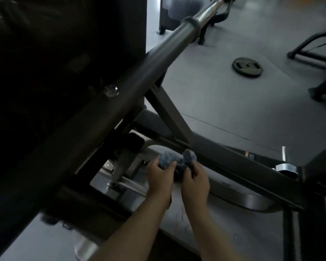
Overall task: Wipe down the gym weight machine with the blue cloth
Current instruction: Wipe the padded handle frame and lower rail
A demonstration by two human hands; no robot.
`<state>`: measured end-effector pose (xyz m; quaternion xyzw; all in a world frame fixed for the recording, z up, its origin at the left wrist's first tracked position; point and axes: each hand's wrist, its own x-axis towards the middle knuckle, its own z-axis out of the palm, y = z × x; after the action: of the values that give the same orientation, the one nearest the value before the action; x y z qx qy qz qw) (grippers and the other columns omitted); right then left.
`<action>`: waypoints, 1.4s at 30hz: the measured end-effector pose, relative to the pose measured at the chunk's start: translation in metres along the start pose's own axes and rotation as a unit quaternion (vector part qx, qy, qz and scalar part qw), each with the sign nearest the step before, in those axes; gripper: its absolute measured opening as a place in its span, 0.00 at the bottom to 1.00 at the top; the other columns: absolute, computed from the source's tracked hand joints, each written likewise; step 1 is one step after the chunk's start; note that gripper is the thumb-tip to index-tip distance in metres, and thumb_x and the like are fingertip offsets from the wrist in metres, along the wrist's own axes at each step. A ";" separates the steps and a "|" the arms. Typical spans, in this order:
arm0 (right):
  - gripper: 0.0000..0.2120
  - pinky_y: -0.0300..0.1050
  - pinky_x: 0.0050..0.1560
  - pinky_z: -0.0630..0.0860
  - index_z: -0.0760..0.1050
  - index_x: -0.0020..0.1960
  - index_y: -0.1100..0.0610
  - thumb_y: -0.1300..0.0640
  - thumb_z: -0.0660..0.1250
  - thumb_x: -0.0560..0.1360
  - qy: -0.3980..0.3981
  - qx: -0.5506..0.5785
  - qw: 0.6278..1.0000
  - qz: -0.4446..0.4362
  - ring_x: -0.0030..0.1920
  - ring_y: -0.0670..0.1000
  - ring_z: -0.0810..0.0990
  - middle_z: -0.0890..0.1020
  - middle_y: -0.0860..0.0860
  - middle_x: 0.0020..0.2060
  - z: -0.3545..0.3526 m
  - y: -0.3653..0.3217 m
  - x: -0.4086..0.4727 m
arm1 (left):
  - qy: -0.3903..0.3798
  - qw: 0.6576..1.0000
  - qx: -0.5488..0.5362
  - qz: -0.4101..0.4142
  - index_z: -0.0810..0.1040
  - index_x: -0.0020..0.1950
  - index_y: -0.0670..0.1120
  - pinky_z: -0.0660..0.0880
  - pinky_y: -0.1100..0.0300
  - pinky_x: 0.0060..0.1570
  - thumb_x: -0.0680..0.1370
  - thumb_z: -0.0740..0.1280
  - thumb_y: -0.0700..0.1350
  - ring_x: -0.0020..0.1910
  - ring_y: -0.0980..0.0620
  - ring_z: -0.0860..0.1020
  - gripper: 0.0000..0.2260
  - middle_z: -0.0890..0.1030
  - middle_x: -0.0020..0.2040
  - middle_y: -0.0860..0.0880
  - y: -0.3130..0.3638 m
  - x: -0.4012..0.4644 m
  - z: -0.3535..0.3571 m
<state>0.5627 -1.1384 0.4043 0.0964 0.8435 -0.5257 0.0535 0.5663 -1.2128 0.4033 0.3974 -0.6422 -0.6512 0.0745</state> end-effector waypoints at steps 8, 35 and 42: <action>0.22 0.45 0.71 0.59 0.64 0.72 0.63 0.64 0.58 0.78 0.000 -0.090 0.995 -0.041 0.72 0.52 0.62 0.62 0.56 0.73 0.027 0.000 0.099 | 0.042 0.987 0.129 0.091 0.67 0.69 0.34 0.57 0.65 0.63 0.80 0.60 0.41 0.69 0.44 0.64 0.19 0.63 0.71 0.38 0.013 0.094 0.057; 0.21 0.49 0.66 0.65 0.72 0.65 0.61 0.49 0.53 0.80 -0.314 -0.188 0.926 0.093 0.64 0.56 0.72 0.74 0.58 0.64 0.055 -0.028 0.255 | -0.111 0.987 0.079 0.091 0.43 0.77 0.49 0.52 0.75 0.61 0.83 0.53 0.44 0.75 0.54 0.50 0.26 0.42 0.78 0.51 -0.023 0.074 0.102; 0.24 0.49 0.65 0.61 0.70 0.65 0.53 0.39 0.48 0.80 -0.260 -0.209 0.942 0.044 0.60 0.49 0.68 0.71 0.54 0.59 0.035 0.013 0.251 | -0.072 0.971 0.182 0.135 0.45 0.76 0.38 0.50 0.67 0.69 0.78 0.64 0.44 0.76 0.47 0.50 0.35 0.43 0.77 0.42 -0.022 0.084 0.107</action>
<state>0.3204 -1.1371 0.3295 -0.0196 0.8862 -0.3412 0.3127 0.4538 -1.1771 0.3332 0.2657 -0.8014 -0.5343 0.0417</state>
